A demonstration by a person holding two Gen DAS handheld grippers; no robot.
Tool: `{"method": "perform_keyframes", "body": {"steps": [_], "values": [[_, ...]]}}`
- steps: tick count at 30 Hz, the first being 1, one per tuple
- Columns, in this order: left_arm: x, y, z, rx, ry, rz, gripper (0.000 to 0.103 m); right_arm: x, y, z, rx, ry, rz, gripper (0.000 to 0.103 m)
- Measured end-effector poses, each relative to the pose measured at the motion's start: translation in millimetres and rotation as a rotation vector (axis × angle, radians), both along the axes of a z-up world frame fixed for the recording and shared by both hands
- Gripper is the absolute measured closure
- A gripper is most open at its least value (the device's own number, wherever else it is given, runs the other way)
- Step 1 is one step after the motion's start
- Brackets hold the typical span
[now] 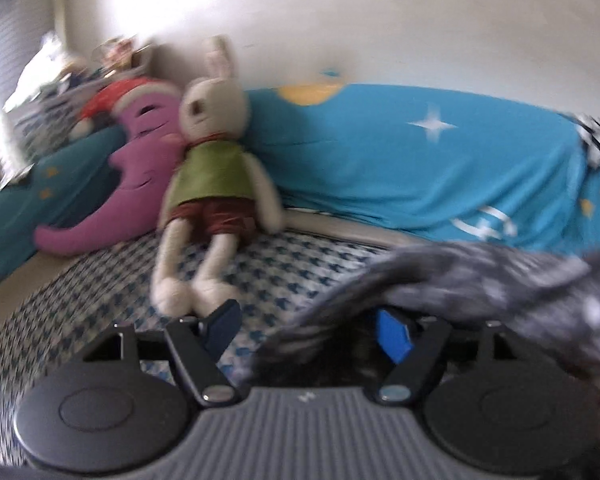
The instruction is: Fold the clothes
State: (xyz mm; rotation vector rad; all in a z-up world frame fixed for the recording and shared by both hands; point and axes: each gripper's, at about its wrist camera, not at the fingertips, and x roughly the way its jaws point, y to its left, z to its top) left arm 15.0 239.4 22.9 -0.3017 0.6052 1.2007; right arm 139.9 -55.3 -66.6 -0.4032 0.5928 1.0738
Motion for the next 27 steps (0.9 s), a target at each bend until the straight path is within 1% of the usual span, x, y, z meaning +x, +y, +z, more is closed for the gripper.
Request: {"method": "perform_keyframes", "body": {"steps": [1, 3, 6, 10, 15, 17, 21, 24, 27], "values": [[-6, 4, 2, -0.021, -0.020, 0.023, 0.024, 0, 0, 0, 0.000, 0.000, 0.000, 0.000], [-18, 10, 4, -0.085, -0.078, 0.042, 0.023, 0, 0, 0, 0.000, 0.000, 0.001, 0.000], [-26, 6, 9, -0.103, -0.122, 0.012, 0.023, 0, 0, 0, 0.000, 0.000, 0.001, 0.000], [-22, -10, 16, -0.035, -0.109, -0.042, 0.023, 0, 0, -1, 0.000, 0.000, 0.002, 0.000], [-15, -23, 23, 0.000, -0.114, -0.071, 0.021, 0, -1, -1, 0.000, 0.000, 0.002, 0.000], [-14, -29, 28, 0.032, -0.111, -0.074, 0.018, 0, -1, -1, 0.000, 0.000, 0.002, 0.000], [-8, -45, 39, 0.151, -0.100, -0.103, 0.004, 0, -1, -1, 0.000, 0.000, 0.003, 0.000], [2, -54, 42, 0.165, -0.106, -0.178, 0.003, 0, -1, -2, 0.000, 0.000, 0.004, 0.000], [12, -62, 41, 0.156, -0.109, -0.247, 0.001, 0, -2, -2, 0.000, 0.000, 0.004, 0.000]]}}
